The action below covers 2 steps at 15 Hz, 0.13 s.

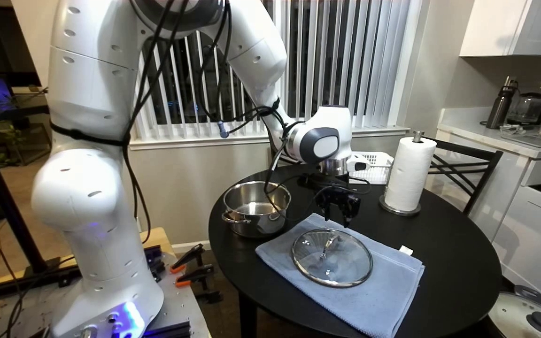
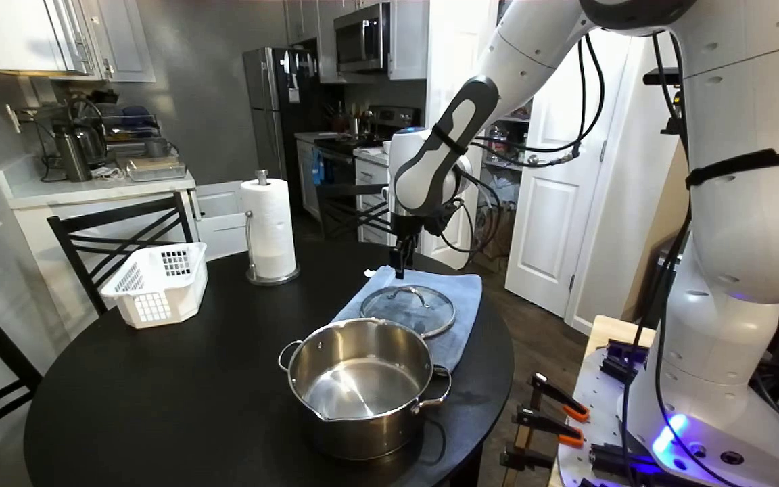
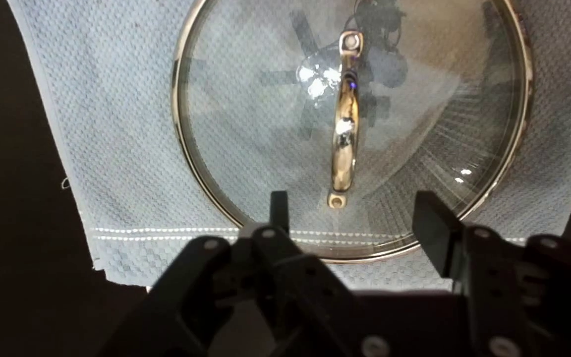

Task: Remove the glass lid from the silver pot and put it on the blue towel

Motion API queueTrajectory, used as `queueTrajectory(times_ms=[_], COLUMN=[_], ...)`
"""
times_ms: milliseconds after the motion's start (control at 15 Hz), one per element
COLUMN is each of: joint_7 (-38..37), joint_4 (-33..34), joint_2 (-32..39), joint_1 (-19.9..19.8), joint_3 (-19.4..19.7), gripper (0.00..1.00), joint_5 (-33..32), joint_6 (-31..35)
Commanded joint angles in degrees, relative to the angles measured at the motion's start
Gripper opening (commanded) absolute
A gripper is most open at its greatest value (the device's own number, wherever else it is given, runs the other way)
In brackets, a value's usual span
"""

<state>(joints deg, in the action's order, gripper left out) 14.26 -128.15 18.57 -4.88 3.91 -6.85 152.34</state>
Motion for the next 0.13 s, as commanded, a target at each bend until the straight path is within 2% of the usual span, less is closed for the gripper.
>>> queueTrajectory(times_ms=[0, 67], joint_7=[-0.2, -0.2], joint_4=[0.1, 0.1], joint_2=[-0.1, 0.0], joint_1=[-0.4, -0.4], joint_3=[-0.4, -0.4], gripper=[0.67, 0.67], joint_5=[-0.3, -0.3], joint_6=[-0.2, -0.2])
